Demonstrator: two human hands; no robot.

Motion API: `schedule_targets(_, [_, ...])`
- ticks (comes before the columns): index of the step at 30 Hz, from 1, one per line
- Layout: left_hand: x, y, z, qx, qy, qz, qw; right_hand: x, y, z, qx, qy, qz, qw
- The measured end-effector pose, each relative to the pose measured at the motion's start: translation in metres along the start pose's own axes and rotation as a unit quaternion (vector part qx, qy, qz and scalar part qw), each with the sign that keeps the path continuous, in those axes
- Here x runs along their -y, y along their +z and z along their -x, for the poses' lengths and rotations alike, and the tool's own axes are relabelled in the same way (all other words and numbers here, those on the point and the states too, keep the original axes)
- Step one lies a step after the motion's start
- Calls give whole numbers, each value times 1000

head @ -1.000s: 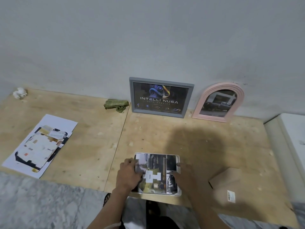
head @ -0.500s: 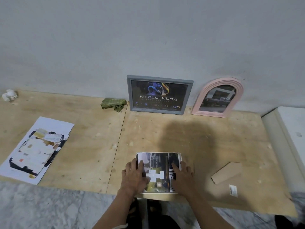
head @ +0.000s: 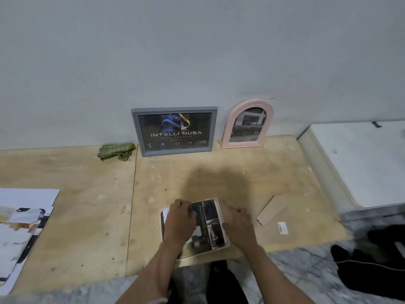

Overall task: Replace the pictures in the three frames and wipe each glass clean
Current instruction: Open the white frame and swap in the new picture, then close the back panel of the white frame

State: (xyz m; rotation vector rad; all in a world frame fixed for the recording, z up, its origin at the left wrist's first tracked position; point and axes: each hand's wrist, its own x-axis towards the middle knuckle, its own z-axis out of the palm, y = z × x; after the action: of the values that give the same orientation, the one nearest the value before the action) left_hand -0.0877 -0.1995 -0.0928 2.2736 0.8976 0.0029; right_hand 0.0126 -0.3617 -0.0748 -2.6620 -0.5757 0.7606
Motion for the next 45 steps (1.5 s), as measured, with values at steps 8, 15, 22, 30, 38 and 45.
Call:
schedule_targets(8, [-94,68,-18,165,-103,117,974,-106,-54,-22,-4,153,-76,985])
schedule_targets(15, [-127,126,-25,180,-195,79,961,-195,-81,-41,20,192,-62,979])
schedule_targets(22, [-117,121,-24,126,-256,207,936,-210,-86,-44,14,256,-237,937])
schedule_targets(30, [-44,38,-24,100,-277,322,900,-124,-75,-43,42,258,-393,881])
schedule_targets(38, [81,-26,17,-18,-335,251,908,-15,26,-59,121,180,-315,924])
schedule_targets(45, [93,-13,32,-11,-308,180,934,-5,43,-32,30,180,-235,955])
